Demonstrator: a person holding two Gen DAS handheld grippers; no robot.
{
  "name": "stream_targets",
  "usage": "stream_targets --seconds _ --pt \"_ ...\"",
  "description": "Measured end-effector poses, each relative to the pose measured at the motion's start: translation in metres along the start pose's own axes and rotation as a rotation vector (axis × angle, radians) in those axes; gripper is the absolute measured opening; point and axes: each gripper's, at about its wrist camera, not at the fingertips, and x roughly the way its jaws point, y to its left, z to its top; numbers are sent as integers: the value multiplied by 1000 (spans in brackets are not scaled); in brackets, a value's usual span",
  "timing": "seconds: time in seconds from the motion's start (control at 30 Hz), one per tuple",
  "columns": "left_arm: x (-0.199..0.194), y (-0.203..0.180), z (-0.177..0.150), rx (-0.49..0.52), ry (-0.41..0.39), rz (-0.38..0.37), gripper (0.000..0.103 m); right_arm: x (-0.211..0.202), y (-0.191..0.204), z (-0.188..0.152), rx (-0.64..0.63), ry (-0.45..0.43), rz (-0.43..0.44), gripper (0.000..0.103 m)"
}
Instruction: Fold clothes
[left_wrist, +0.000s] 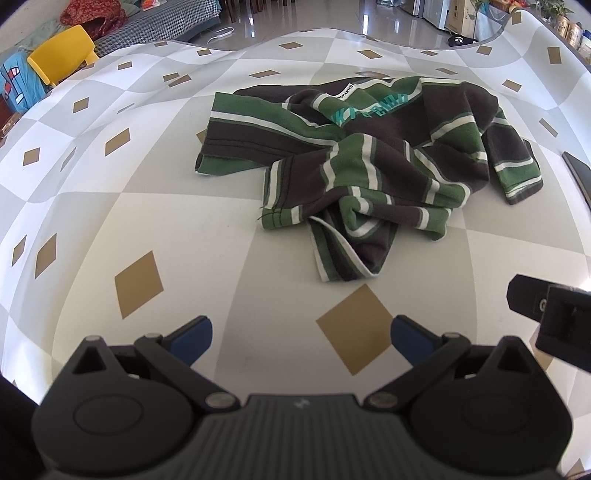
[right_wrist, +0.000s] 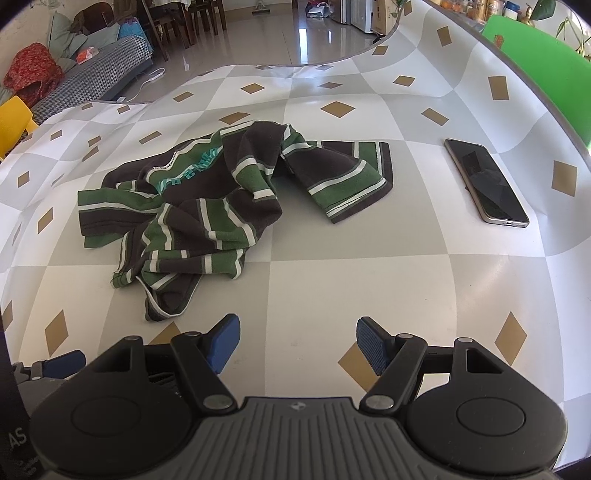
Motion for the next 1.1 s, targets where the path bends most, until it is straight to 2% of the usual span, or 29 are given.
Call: stream_targets --seconds 0.43,1.1 --pt "5 -14 1 24 3 1 103 2 -10 -1 35 22 -23 69" --pt "6 -11 6 -3 6 7 103 1 -6 0 21 9 -34 69"
